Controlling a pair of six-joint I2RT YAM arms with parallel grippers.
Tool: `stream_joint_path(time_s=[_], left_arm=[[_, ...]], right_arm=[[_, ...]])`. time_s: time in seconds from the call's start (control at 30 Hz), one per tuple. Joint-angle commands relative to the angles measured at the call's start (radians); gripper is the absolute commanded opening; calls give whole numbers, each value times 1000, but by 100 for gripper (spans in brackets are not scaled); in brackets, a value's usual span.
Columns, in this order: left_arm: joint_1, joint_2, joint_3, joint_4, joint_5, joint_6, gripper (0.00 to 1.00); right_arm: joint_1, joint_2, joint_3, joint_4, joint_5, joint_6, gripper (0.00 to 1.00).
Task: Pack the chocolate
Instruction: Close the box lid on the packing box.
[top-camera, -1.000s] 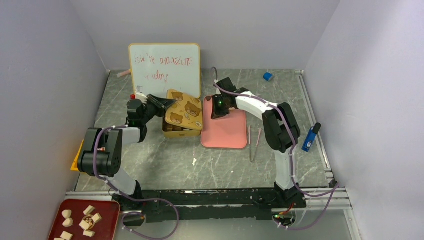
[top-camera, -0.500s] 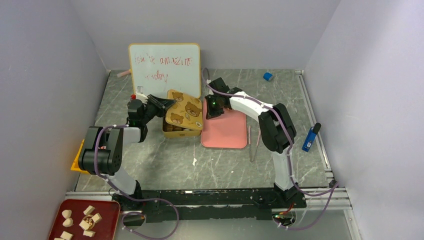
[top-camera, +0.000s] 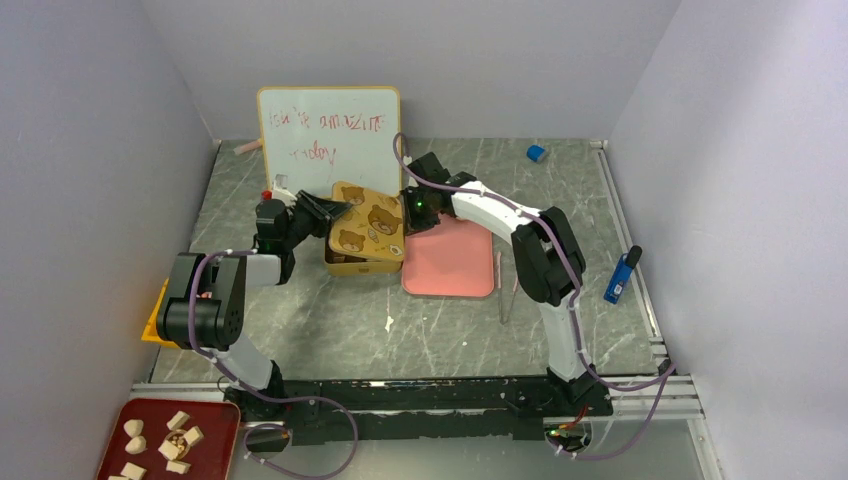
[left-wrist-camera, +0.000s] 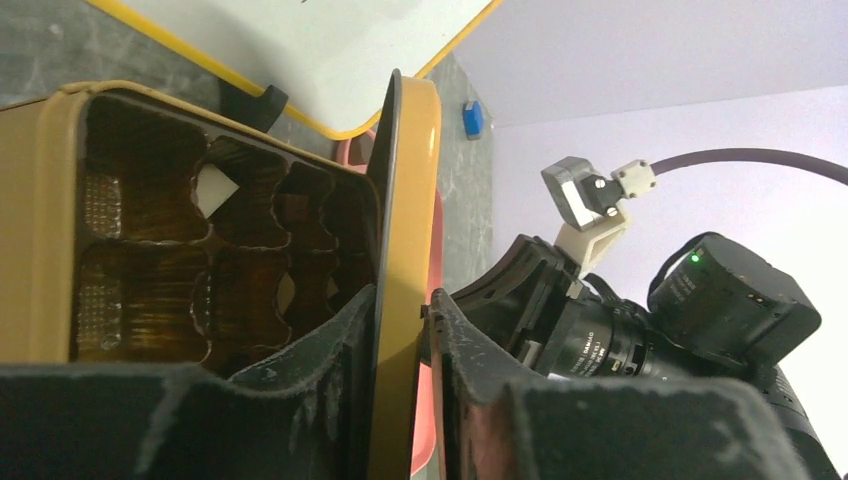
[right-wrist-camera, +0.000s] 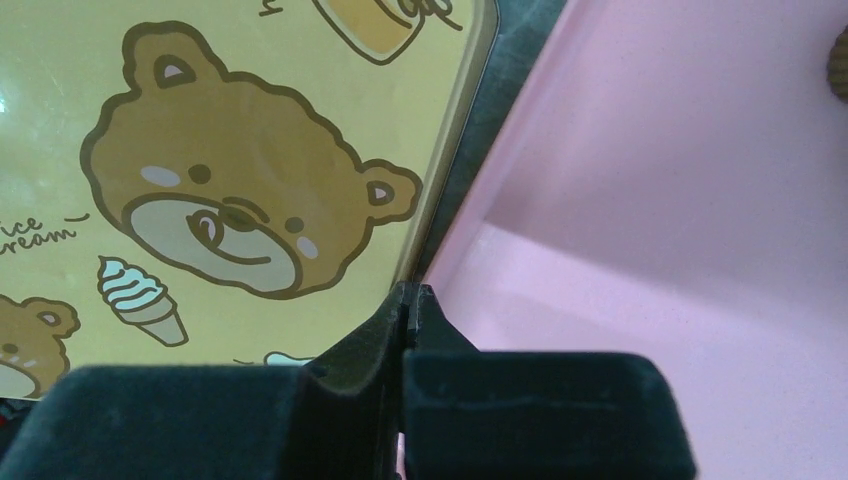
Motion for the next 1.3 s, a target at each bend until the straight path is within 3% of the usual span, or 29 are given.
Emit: stream_joint_path(time_s=[0.0,0.43,1.27], left_arm=[[10,-8,36,-27,-7,51,32],[35,-58,37,-124,-48,97,54],[65,-218,142,-551,-223,275,55]], right_arm=[[12,19,56,-7,13,-10,0],[24,36,94,-12,13,-11,0],[30,62,152,-24,13,-17,0]])
